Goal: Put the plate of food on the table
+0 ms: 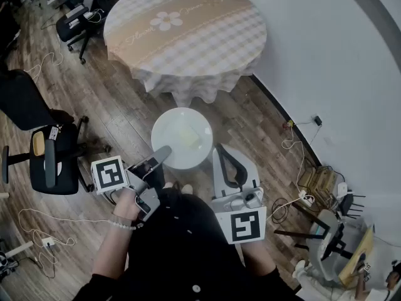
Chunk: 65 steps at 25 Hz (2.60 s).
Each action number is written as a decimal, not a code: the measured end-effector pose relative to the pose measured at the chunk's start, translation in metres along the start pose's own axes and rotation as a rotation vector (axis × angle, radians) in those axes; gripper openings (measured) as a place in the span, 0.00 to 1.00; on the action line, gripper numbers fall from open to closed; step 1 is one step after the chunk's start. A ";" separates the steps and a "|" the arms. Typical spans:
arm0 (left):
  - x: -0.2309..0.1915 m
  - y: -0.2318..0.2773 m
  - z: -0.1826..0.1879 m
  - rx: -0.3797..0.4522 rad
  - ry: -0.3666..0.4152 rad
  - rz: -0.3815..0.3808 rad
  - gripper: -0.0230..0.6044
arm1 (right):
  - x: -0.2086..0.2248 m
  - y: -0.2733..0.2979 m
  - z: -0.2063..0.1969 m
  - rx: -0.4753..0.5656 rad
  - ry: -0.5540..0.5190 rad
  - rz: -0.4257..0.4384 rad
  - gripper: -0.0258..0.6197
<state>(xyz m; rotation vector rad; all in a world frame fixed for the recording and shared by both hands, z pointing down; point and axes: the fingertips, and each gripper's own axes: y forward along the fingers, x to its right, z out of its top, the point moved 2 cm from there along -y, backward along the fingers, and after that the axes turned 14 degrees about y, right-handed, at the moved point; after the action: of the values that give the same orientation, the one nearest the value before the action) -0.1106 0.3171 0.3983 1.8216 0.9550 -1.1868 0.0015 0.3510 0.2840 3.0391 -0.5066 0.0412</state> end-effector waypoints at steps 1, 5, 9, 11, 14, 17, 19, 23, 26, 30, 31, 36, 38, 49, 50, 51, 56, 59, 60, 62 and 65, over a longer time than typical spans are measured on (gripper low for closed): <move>0.000 -0.001 0.000 0.000 -0.001 -0.001 0.06 | -0.001 0.000 0.001 0.002 0.002 -0.001 0.04; 0.002 -0.002 0.001 0.000 0.000 -0.006 0.06 | -0.002 0.000 0.003 0.008 0.004 -0.003 0.04; 0.002 -0.004 0.000 0.000 0.002 -0.003 0.06 | -0.002 -0.001 0.002 0.006 0.009 -0.005 0.04; 0.001 -0.004 0.000 0.001 0.002 -0.002 0.06 | -0.003 -0.002 0.002 0.006 0.012 -0.004 0.04; 0.000 -0.006 0.002 0.002 -0.002 -0.006 0.06 | -0.009 0.000 0.004 0.012 -0.017 0.011 0.04; 0.001 -0.007 0.004 -0.003 0.002 -0.010 0.06 | -0.014 0.001 0.006 0.013 -0.038 0.017 0.04; 0.001 -0.007 0.005 -0.007 0.004 -0.016 0.06 | -0.016 0.001 0.006 0.010 -0.033 0.013 0.04; 0.000 -0.008 0.008 -0.015 0.005 -0.026 0.06 | -0.017 0.003 0.004 0.003 -0.029 -0.002 0.04; 0.001 -0.010 0.014 -0.027 0.010 -0.029 0.06 | -0.019 0.006 0.006 0.008 -0.029 -0.022 0.04; -0.002 -0.015 0.023 -0.028 0.022 -0.037 0.06 | -0.025 0.013 0.006 0.016 -0.028 -0.031 0.04; -0.003 -0.016 0.024 -0.029 0.023 -0.038 0.06 | -0.027 0.014 0.006 0.016 -0.030 -0.032 0.04; -0.006 -0.021 0.031 -0.035 0.032 -0.045 0.06 | -0.034 0.019 0.007 0.016 -0.040 -0.052 0.04; -0.007 -0.024 0.033 -0.037 0.029 -0.047 0.06 | -0.036 0.020 0.007 0.017 -0.043 -0.063 0.04; -0.012 -0.024 0.045 -0.053 0.033 -0.045 0.06 | -0.039 0.032 0.009 0.032 -0.035 -0.079 0.04; -0.011 -0.022 0.045 -0.053 0.035 -0.046 0.06 | -0.037 0.033 0.011 0.035 -0.031 -0.079 0.04; -0.010 -0.020 0.046 -0.053 0.032 -0.047 0.06 | -0.036 0.035 0.012 0.038 -0.032 -0.078 0.04; -0.014 -0.007 0.051 -0.048 0.018 -0.054 0.06 | -0.027 0.049 0.010 0.032 -0.049 -0.059 0.04; -0.016 0.005 0.056 -0.040 0.008 -0.045 0.06 | -0.015 0.060 0.010 0.024 -0.056 -0.045 0.04; -0.016 0.009 0.059 -0.037 0.008 -0.043 0.06 | -0.011 0.064 0.011 0.024 -0.059 -0.039 0.04; -0.015 0.018 0.065 -0.030 0.012 -0.038 0.06 | -0.002 0.073 0.012 0.027 -0.059 -0.025 0.04; -0.014 0.032 0.075 -0.014 0.010 -0.036 0.06 | 0.010 0.087 0.014 0.032 -0.061 -0.005 0.04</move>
<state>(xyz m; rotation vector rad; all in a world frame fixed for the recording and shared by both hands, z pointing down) -0.1152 0.2343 0.3957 1.8081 1.0037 -1.1914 -0.0169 0.2645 0.2756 3.0809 -0.5078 -0.0436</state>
